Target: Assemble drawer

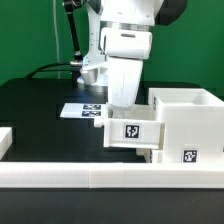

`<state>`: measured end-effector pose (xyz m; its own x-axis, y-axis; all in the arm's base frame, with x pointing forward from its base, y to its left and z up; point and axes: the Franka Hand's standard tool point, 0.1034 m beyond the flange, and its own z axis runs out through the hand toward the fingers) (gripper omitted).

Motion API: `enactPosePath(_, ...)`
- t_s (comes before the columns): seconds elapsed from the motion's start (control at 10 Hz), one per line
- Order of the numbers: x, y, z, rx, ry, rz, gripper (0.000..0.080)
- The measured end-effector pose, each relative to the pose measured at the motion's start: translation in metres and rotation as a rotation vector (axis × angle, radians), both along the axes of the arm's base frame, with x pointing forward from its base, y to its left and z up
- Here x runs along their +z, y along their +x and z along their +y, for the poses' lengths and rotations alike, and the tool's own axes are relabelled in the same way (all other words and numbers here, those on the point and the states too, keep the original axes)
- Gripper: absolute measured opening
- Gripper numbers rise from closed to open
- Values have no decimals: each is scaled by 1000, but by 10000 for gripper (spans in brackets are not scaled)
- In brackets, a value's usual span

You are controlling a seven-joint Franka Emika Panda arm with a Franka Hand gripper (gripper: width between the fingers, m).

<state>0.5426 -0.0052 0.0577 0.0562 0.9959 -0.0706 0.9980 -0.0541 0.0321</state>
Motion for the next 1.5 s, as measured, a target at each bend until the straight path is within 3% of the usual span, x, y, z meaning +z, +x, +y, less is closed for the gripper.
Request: enactPosePath(1.5,-1,0,6,-13,4,-4,42)
